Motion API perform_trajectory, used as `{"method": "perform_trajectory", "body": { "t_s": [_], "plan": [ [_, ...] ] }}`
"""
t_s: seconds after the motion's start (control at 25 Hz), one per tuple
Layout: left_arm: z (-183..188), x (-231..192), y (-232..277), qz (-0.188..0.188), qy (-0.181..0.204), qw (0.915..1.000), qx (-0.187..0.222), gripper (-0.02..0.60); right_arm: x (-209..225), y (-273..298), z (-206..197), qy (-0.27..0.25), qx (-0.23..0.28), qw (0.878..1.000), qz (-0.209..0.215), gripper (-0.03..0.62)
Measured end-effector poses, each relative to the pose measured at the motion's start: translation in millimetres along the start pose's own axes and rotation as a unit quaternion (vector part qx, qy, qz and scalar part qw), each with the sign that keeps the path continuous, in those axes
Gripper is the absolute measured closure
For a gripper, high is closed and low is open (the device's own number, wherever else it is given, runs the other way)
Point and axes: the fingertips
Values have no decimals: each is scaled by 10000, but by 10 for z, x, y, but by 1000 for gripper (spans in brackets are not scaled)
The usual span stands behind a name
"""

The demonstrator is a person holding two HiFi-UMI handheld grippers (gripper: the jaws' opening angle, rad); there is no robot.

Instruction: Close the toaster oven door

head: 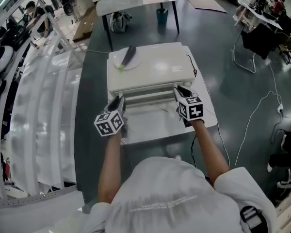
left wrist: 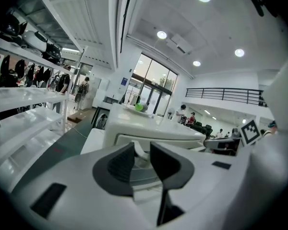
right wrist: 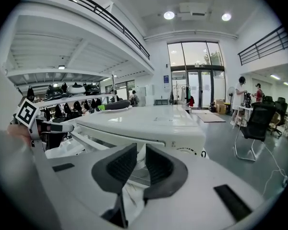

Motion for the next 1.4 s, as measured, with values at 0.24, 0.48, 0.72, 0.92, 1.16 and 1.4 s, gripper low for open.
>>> {"method": "perform_trajectory", "body": {
  "t_s": [0.24, 0.48, 0.72, 0.92, 1.16, 1.4],
  "plan": [
    [40, -12, 39, -69, 60, 9999, 40, 483, 18, 48, 46, -31, -3, 10000, 69, 526],
    [81, 16, 20, -100, 740, 9972, -62, 482, 19, 34, 90, -315, -180, 9992, 140, 518],
    [473, 24, -229, 3, 1368, 9902, 293, 480, 66, -255, 506, -613, 242, 9978, 121, 476],
    [936, 157, -510, -56, 1877, 9792, 770, 510, 31, -540, 906, -979, 557, 9936, 64, 477],
    [1416, 366, -854, 75, 2351, 9634, 1283, 554, -176, -828, 1293, -1415, 814, 9866, 71, 524],
    [1656, 653, -1143, 27, 2805, 9457, 1640, 561, -490, -1021, 1536, -1791, 1035, 9782, 169, 572]
  ]
}}
Point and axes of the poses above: the fingertips, and each gripper's own axes: y forward along the fingers, x to its right, z out of its top, and after that the axes turned 9 degrees about z, right-handed
